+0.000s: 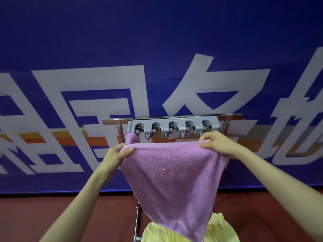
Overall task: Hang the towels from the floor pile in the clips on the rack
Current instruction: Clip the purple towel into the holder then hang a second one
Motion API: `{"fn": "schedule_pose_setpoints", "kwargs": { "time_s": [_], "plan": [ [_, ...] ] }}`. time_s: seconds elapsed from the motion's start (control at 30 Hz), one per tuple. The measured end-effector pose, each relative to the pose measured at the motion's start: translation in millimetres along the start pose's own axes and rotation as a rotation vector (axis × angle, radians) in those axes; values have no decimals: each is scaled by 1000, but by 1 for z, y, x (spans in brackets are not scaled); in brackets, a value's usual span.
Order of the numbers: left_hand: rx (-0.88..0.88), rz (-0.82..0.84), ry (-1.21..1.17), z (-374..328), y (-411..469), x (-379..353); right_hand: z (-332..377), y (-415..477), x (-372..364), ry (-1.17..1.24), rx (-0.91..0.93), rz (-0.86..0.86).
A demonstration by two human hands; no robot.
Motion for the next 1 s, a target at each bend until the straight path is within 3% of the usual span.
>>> {"fn": "schedule_pose_setpoints", "kwargs": {
  "time_s": [0.17,0.37,0.6,0.77,1.0],
  "plan": [
    [-22,-82,-104,1,0,2,-11,-6,0,-28,-10,109],
    [-46,-196,-159,1,4,-1,-23,-4,9,70,41,-53],
    [-89,-297,-185,-5,2,-6,-32,-1,6,59,-11,-1],
    [-29,-316,-252,2,2,-5,-36,-6,-4,278,17,133],
    [24,-282,-234,8,4,-16,-17,-9,-16,359,14,280]
  ]
}}
Point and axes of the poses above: each hand's wrist, its own y-axis towards the middle knuckle, its own x-axis out of the back of the hand, z = x × y, the point moved 4 cm from there along y, towards the middle knuckle, and after that the axes turned 1 degree about -z, right-handed, at the moved point
